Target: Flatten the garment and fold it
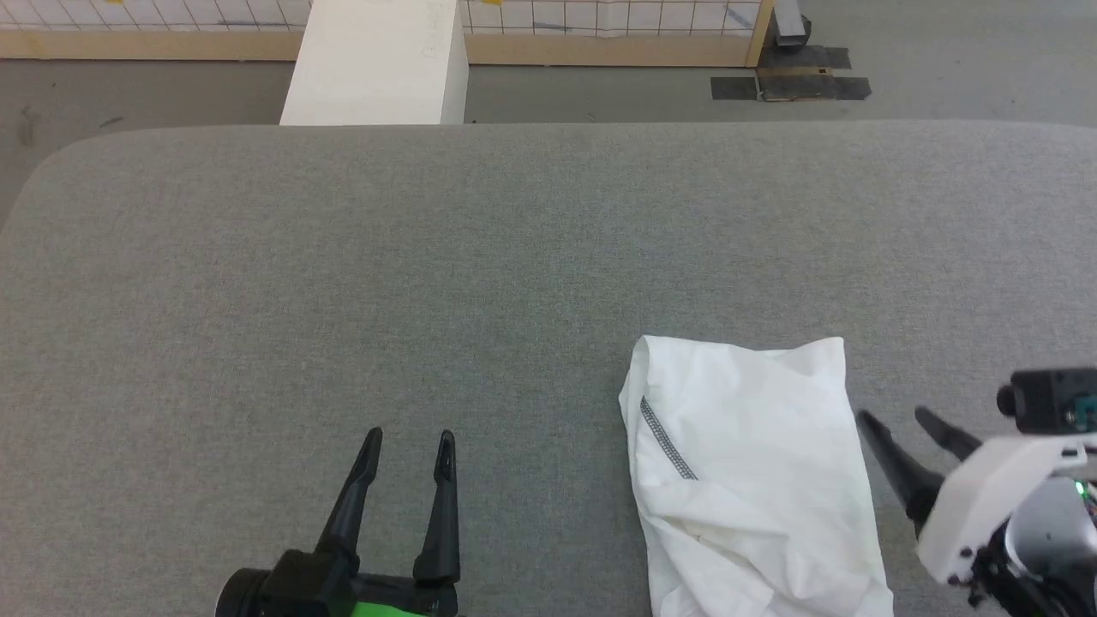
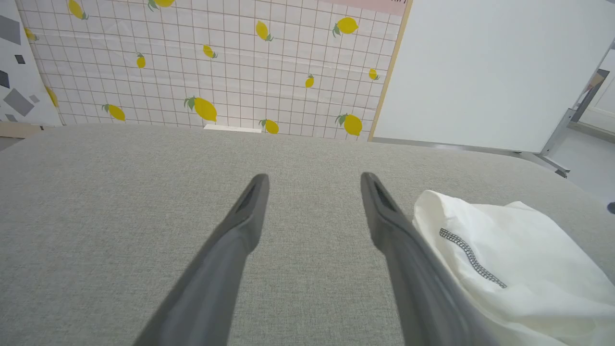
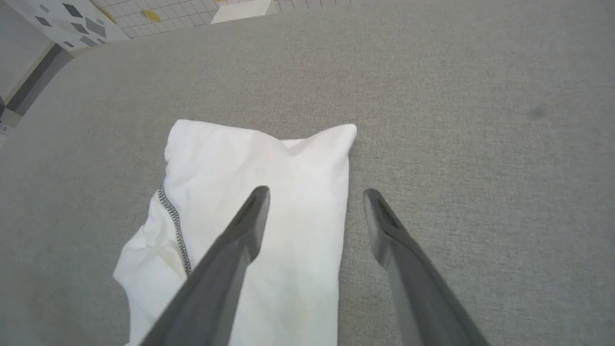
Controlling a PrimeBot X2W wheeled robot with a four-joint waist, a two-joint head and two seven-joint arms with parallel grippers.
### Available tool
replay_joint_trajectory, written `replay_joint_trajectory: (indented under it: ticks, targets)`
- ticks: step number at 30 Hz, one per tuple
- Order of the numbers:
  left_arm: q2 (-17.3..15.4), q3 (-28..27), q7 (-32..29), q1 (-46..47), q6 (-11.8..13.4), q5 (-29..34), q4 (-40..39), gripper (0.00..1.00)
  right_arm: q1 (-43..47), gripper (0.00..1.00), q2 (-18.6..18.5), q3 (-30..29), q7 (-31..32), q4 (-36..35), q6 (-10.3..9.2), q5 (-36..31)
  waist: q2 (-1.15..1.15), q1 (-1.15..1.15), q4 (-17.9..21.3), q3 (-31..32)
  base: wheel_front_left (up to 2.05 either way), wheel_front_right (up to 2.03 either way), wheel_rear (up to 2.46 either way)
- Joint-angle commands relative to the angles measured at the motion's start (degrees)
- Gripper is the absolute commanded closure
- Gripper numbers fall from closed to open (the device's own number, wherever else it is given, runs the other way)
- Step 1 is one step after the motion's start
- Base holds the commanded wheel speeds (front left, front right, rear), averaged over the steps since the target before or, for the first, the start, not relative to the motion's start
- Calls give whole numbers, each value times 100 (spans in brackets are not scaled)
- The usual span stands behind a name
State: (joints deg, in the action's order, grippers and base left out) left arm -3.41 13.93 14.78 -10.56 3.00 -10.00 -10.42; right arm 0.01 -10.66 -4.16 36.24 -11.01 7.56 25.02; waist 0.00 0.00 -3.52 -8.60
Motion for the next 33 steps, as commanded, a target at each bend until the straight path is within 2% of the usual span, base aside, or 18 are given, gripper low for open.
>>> replay_joint_trajectory:
  ticks: [1,6,7,13,14,15,16,26,33]
  targets:
    - [12,-18,22,-24,-3,85,-66,0,319,0,68,-93,85,16,-8,-18,0,0,-25,26,0,0,0]
    - [-7,-7,22,7,1,181,-143,0,422,0,289,-126,72,405,-8,-54,0,0,-120,-18,0,0,0]
    - [-30,-1,22,31,1,220,-152,0,320,0,343,-96,-14,712,-8,-153,0,0,-191,-72,0,0,0]
    - [-31,23,22,55,22,238,-187,0,-29,0,437,-143,-285,1496,-8,-321,0,0,-298,-172,0,0,0]
    - [-30,34,22,60,26,244,-190,0,-74,28,447,-114,-318,1584,-8,-305,0,0,-306,-182,0,0,0]
    - [-28,52,22,70,31,251,-189,0,-125,79,469,-97,-349,1683,-8,-261,0,0,-311,-194,0,0,0]
    - [-27,69,22,85,31,259,-188,0,-166,100,484,-79,-376,1744,-8,-229,0,0,-310,-201,0,0,0]
    - [-49,186,6,292,39,365,-221,0,-653,100,337,116,-722,1948,-8,-172,0,0,30,-152,0,0,0]
    - [-66,244,-71,351,52,379,-241,0,-1083,100,-219,201,-522,1898,-8,-139,0,0,467,-184,0,0,0]
